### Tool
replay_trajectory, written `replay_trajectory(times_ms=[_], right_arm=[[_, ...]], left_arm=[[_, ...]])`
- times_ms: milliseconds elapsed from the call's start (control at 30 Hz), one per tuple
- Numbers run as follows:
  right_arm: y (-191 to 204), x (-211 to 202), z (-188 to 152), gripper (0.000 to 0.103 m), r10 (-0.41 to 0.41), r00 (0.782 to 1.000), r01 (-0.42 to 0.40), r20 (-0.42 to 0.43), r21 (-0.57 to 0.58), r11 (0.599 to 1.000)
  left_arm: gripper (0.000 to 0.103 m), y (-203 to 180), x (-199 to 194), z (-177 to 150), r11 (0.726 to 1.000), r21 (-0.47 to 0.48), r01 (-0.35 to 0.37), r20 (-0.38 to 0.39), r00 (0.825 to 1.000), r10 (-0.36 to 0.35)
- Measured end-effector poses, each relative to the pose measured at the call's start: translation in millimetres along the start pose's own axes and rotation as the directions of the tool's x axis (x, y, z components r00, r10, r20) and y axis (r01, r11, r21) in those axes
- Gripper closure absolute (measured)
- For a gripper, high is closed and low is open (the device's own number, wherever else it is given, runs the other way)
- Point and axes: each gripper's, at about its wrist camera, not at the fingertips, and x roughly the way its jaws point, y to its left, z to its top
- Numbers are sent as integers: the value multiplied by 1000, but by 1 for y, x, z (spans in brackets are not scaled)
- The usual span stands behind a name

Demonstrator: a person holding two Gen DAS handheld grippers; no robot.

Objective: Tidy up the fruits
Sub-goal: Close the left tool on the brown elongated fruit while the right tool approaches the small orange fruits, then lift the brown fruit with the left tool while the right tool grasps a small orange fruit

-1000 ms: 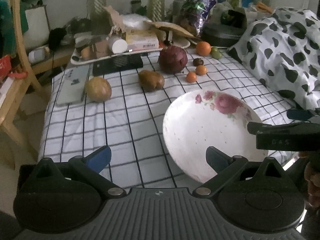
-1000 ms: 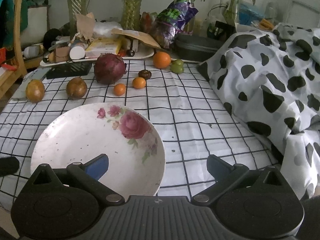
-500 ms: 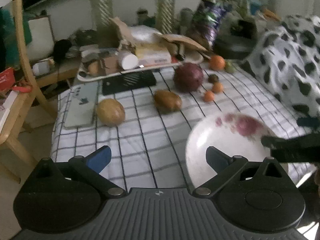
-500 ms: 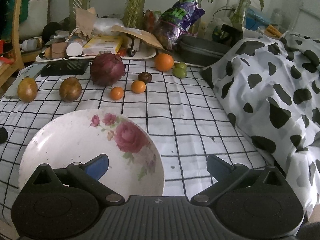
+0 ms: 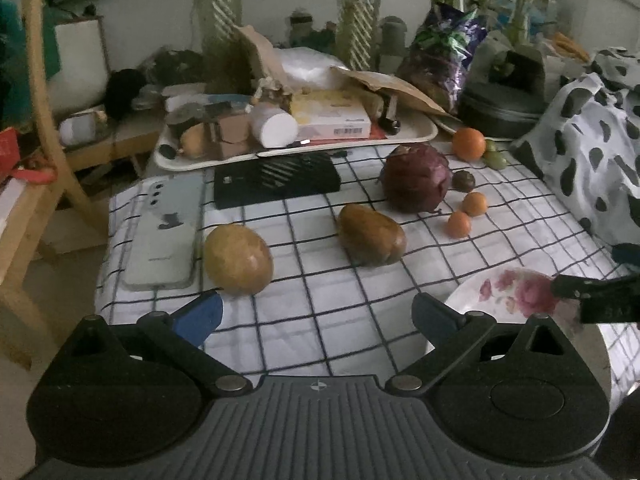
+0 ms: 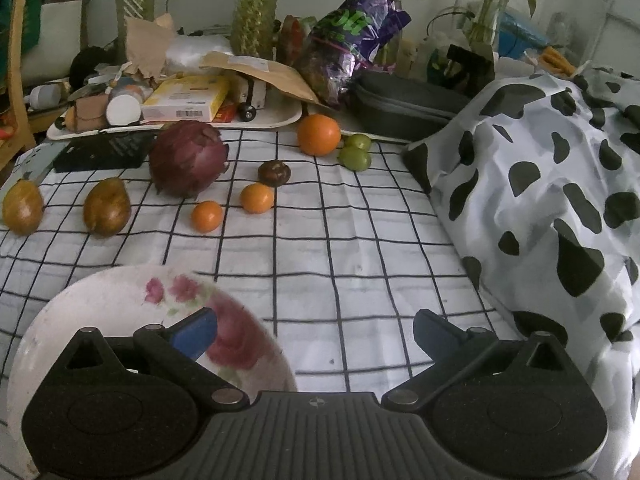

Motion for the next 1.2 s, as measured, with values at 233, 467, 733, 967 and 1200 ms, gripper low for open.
replay_trajectory(times_ms=[233,467,733,967,1200], right_arm=[[-4,17,15,0,17,1000,-17,-13,4,1000],[-3,33,27,0,5,999,-5,-38,-16,1000],[-6,50,40,0,0,998,-1,-56,-20,1000],[-8,59,46,0,-4,998,2,-61,-30,1000],[-9,64,50,0,-9,998,7,-61,-34,999]], left_arm=[[1,-7,21,16,994,27,105,-11,994,-105],[1,-16,50,34,988,39,151,-53,987,-149],[1,-23,87,48,985,43,166,-133,978,-159],[32,-17,117,55,988,-6,151,-194,970,-149],[37,-22,127,57,984,5,176,-207,963,-171]])
